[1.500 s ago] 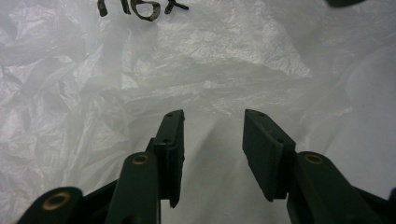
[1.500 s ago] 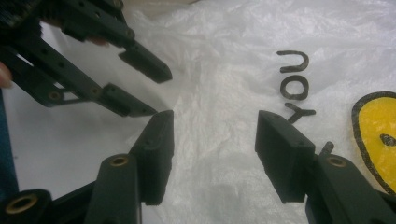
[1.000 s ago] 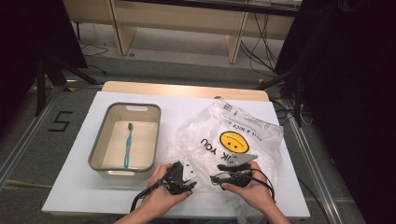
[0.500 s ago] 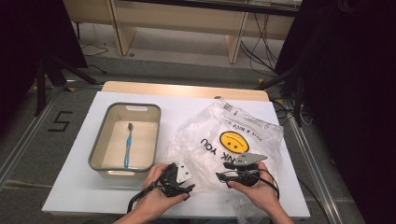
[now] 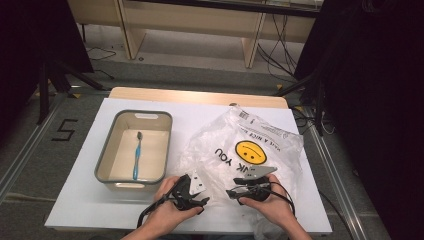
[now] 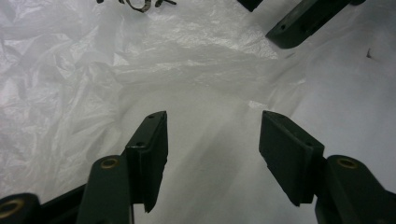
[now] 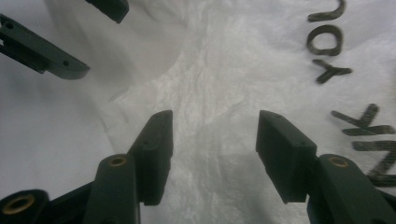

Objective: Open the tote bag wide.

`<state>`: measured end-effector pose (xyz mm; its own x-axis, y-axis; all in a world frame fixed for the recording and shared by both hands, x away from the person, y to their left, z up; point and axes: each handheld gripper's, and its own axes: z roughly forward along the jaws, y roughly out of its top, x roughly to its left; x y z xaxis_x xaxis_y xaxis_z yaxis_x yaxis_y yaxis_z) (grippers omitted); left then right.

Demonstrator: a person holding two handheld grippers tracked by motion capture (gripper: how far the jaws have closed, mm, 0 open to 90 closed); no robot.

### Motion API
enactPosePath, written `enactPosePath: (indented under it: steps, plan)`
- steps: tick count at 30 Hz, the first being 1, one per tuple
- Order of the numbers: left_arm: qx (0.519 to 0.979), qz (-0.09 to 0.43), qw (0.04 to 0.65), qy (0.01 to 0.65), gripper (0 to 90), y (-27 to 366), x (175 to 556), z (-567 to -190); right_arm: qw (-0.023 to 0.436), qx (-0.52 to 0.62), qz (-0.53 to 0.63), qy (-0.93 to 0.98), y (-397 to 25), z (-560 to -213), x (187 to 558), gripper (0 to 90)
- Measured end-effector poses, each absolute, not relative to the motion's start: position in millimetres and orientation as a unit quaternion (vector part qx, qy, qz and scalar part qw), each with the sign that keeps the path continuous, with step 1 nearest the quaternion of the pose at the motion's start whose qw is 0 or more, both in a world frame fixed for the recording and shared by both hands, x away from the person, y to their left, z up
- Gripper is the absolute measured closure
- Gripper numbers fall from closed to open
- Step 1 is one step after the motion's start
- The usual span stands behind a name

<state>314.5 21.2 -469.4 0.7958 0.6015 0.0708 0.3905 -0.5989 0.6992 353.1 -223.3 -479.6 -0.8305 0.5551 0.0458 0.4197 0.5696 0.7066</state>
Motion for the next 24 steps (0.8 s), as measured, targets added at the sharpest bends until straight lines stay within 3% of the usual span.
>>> enactPosePath:
  steps: [5, 10, 16, 24]
  plan:
    - [0.884, 0.147, 0.347, 0.279, 44.6, 19.6, 315.1, -470.4, 0.085, 0.277, 0.344, 0.893, -220.4, -484.3, 354.6, 49.2]
    - [0.884, 0.146, 0.346, 0.277, 45.9, 18.5, 315.0, -470.5, 0.107, 0.280, 0.335, 0.893, -221.3, -484.5, 354.6, 66.1]
    - [0.885, 0.145, 0.348, 0.274, 46.6, 16.9, 314.9, -471.0, 0.090, 0.277, 0.331, 0.897, -219.8, -483.4, 355.0, 88.6]
    - [0.883, 0.149, 0.352, 0.273, 47.0, 16.9, 315.1, -468.7, 0.088, 0.287, 0.353, 0.886, -222.2, -477.2, 355.3, 90.0]
